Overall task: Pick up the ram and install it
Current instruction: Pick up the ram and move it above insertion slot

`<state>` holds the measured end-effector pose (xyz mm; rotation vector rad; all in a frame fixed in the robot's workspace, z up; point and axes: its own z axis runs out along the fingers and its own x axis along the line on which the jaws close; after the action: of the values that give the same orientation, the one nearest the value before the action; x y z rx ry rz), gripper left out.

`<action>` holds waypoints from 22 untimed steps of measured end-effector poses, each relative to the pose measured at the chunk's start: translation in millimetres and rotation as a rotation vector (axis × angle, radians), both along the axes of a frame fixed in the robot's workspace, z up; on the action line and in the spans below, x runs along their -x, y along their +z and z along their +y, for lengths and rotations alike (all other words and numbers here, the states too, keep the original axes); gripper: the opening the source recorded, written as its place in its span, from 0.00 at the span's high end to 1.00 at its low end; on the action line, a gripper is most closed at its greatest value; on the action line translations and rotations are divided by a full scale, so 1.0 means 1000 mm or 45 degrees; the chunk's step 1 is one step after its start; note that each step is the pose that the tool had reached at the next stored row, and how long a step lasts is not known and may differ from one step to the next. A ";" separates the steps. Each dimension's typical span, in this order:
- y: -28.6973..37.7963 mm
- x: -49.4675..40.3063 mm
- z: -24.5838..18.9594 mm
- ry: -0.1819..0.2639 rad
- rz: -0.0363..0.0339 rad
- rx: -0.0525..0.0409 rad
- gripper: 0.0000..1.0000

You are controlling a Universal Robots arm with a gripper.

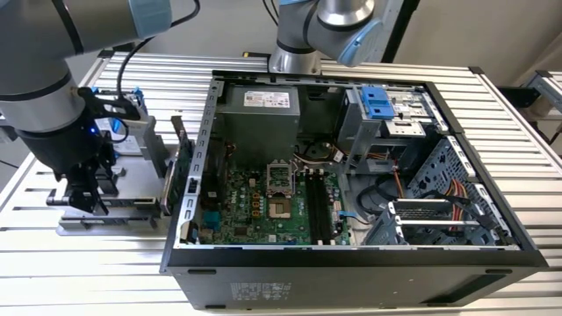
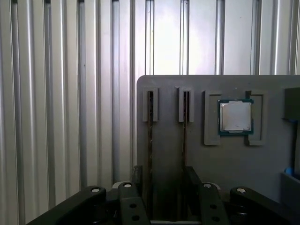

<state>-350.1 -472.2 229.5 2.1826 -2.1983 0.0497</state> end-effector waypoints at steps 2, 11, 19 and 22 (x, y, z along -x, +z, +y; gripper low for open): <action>-0.0008 0.0000 0.0000 0.000 0.0000 0.000 0.00; -0.0045 0.0000 0.0000 0.000 -0.0001 0.000 0.00; -0.0077 0.0000 0.0000 0.000 -0.0001 0.000 0.00; -0.0087 0.0000 0.0000 0.000 0.0001 0.000 0.00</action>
<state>-350.1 -472.3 220.8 2.1826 -2.1981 0.0498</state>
